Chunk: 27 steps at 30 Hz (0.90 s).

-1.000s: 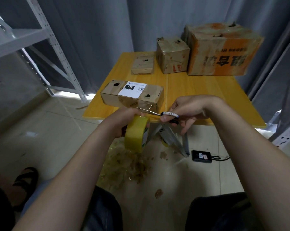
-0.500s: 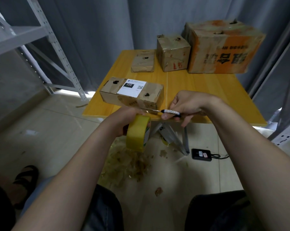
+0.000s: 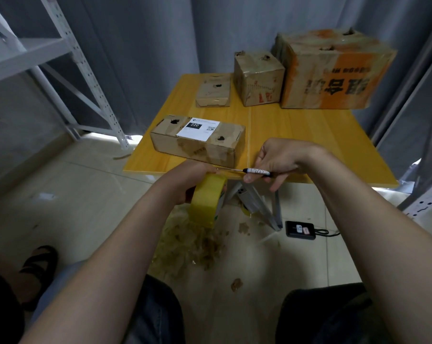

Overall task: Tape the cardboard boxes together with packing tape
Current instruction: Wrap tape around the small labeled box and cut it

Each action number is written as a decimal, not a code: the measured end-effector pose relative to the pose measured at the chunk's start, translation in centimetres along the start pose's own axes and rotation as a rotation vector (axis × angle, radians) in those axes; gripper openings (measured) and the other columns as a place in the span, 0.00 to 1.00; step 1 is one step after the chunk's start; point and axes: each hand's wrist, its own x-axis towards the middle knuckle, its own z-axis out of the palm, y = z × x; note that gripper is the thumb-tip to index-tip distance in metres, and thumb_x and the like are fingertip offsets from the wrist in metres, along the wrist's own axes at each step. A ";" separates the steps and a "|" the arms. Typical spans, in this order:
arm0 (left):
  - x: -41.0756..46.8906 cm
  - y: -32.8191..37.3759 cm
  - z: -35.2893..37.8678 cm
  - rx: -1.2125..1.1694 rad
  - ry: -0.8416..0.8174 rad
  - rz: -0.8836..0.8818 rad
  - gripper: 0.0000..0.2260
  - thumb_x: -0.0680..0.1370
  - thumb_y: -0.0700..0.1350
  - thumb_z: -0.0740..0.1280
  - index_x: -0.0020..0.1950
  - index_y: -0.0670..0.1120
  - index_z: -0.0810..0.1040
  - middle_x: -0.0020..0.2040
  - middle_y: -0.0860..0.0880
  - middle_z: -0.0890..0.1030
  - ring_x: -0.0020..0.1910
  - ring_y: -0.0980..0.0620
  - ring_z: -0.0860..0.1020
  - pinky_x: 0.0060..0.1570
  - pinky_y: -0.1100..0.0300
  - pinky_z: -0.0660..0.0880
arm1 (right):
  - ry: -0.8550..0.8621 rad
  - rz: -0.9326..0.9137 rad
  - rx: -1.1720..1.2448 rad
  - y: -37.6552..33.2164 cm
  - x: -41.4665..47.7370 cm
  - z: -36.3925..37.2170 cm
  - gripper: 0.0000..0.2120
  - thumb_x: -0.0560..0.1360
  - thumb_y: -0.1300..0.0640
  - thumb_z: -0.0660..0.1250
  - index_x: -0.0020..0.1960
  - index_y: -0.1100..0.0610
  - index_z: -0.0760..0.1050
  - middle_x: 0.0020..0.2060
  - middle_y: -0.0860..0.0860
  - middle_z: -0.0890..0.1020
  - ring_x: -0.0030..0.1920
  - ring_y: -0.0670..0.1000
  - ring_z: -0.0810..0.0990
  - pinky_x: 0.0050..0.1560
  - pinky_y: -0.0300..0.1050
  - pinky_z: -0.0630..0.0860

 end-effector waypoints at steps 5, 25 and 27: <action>-0.2 0.2 0.0 0.023 -0.019 -0.048 0.16 0.83 0.46 0.66 0.41 0.43 0.88 0.45 0.42 0.88 0.38 0.45 0.87 0.33 0.57 0.82 | -0.001 0.039 -0.027 -0.3 -0.5 0.0 0.15 0.62 0.52 0.85 0.40 0.62 0.87 0.29 0.55 0.81 0.30 0.48 0.82 0.36 0.45 0.84; -0.1 1.4 0.5 0.183 -0.097 -0.025 0.08 0.81 0.49 0.70 0.50 0.50 0.88 0.40 0.48 0.88 0.35 0.49 0.86 0.32 0.58 0.82 | 0.348 -0.020 0.188 3.3 -4.5 -6.3 0.12 0.71 0.68 0.77 0.53 0.67 0.81 0.47 0.62 0.86 0.44 0.55 0.87 0.38 0.43 0.86; -0.1 1.5 0.5 0.181 -0.091 -0.023 0.08 0.81 0.50 0.70 0.52 0.49 0.88 0.44 0.46 0.88 0.39 0.46 0.86 0.39 0.56 0.82 | 0.348 0.013 0.141 4.0 -4.3 -6.6 0.10 0.72 0.69 0.76 0.52 0.65 0.82 0.47 0.61 0.86 0.46 0.56 0.87 0.39 0.43 0.86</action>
